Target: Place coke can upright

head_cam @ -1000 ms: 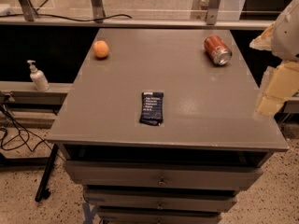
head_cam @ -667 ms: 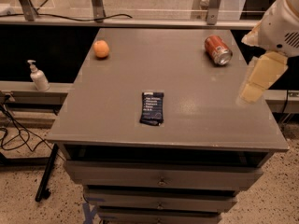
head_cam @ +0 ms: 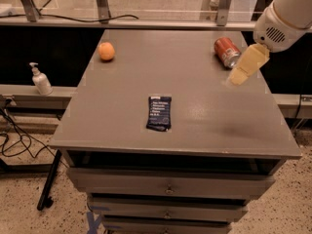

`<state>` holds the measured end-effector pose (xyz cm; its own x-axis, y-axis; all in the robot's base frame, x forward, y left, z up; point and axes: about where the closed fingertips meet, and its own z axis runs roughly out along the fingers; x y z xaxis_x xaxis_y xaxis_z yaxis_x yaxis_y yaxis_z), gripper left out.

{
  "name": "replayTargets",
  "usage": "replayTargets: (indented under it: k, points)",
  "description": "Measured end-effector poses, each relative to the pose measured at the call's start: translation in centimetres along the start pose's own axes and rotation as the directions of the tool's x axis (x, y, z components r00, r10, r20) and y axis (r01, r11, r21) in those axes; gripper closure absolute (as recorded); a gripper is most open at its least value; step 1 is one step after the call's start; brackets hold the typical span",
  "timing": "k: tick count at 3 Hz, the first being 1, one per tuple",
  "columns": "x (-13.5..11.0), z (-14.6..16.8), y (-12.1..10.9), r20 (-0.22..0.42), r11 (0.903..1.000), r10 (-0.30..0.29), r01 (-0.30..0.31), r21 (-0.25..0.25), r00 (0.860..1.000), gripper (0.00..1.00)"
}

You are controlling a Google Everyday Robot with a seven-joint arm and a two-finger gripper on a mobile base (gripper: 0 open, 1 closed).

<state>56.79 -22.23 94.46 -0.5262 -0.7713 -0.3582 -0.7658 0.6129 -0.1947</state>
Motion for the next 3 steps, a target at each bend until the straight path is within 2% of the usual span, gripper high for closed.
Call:
replayTargets:
  k: [1, 2, 3]
  points:
    - [1.51, 1.51, -3.54, -0.033, 0.9771, 0.204, -0.202, 0.066, 0.978, 0.0]
    - [1.59, 1.56, -3.47, -0.03, 0.9618, 0.268, -0.265, 0.067, 0.963, 0.0]
    - [1.59, 1.57, -3.47, -0.03, 0.9619, 0.268, -0.265, 0.067, 0.963, 0.0]
